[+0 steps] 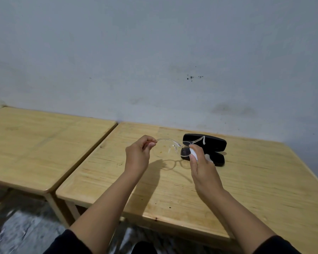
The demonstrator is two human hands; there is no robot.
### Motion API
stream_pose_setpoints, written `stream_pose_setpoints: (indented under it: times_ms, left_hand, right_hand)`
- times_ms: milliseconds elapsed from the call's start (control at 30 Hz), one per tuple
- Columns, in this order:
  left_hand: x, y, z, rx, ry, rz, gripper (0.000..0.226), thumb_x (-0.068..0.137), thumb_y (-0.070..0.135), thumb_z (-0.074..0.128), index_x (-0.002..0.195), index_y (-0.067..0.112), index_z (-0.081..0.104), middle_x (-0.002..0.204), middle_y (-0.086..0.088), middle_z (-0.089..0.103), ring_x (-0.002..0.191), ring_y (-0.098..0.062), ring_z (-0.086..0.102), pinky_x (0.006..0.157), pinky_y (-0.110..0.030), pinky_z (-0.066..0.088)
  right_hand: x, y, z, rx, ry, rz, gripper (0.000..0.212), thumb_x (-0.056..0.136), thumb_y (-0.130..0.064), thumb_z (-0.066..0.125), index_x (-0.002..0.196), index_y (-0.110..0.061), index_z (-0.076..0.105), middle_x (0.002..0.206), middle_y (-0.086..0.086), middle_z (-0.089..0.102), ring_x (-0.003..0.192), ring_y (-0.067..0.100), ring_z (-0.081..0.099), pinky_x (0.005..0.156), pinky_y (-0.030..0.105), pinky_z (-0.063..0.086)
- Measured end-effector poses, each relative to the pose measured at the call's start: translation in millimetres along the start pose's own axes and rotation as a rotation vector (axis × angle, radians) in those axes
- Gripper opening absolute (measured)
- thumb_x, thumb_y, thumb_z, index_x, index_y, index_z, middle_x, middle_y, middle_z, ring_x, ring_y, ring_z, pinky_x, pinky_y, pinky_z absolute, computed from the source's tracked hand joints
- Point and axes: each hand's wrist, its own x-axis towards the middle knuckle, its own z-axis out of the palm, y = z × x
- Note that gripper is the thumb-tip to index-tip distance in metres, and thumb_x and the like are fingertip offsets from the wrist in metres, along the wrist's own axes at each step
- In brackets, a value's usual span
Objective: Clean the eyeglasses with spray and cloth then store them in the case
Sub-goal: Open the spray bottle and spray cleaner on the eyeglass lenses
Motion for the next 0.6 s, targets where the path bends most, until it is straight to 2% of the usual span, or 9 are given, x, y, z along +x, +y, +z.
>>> stream_pose_setpoints:
  times_ms: [100,200,367,467,533,600]
  left_hand:
    - [-1,4,5,-0.015,-0.007,0.0,0.018,0.088,0.008,0.059,0.081,0.022,0.066,0.076,0.012,0.068,0.074,0.011,0.061,0.067,0.0,0.041]
    - [-1,7,9,-0.032,-0.013,0.001,0.017,0.088,0.008,0.059,0.081,0.021,0.067,0.077,0.01,0.068,0.079,0.0,0.064,0.067,0.0,0.041]
    - [-1,10,12,-0.022,-0.018,0.015,0.016,0.088,0.008,0.059,0.082,0.02,0.067,0.076,0.011,0.067,0.079,0.001,0.063,0.065,0.001,0.039]
    - [-1,11,13,-0.026,-0.024,0.005,0.015,0.088,0.01,0.059,0.083,0.021,0.068,0.078,0.01,0.069,0.08,-0.002,0.064,0.066,-0.001,0.041]
    - [-1,11,15,-0.03,-0.025,0.003,0.015,0.089,0.01,0.059,0.083,0.02,0.068,0.079,0.009,0.069,0.079,0.0,0.064,0.066,0.0,0.041]
    - [-1,13,17,-0.036,-0.027,0.0,0.014,0.088,0.009,0.059,0.083,0.019,0.068,0.077,0.009,0.069,0.074,0.006,0.062,0.066,0.0,0.04]
  right_hand:
    - [2,0,-3,-0.036,-0.012,-0.001,0.034,0.1,-0.031,0.028,0.133,-0.029,0.037,0.068,-0.009,0.043,0.077,0.019,0.051,0.077,0.035,0.044]
    - [5,5,-2,-0.054,-0.003,0.018,0.032,0.1,-0.03,0.029,0.129,-0.024,0.039,0.069,-0.007,0.046,0.077,0.024,0.054,0.069,0.036,0.042]
    - [10,18,1,-0.041,0.032,0.051,0.028,0.099,-0.031,0.031,0.123,-0.02,0.04,0.075,0.005,0.053,0.075,0.029,0.052,0.059,0.032,0.036]
    - [13,21,2,-0.038,0.03,0.056,0.031,0.099,-0.03,0.031,0.127,-0.022,0.038,0.081,0.007,0.054,0.085,0.032,0.051,0.065,0.034,0.038]
    - [12,15,2,-0.067,0.028,0.03,0.034,0.099,-0.029,0.031,0.132,-0.025,0.038,0.072,-0.001,0.049,0.087,0.033,0.053,0.074,0.039,0.043]
    - [10,7,5,-0.129,0.056,-0.03,0.032,0.099,-0.03,0.032,0.131,-0.031,0.035,0.06,-0.009,0.039,0.078,0.031,0.057,0.088,0.042,0.044]
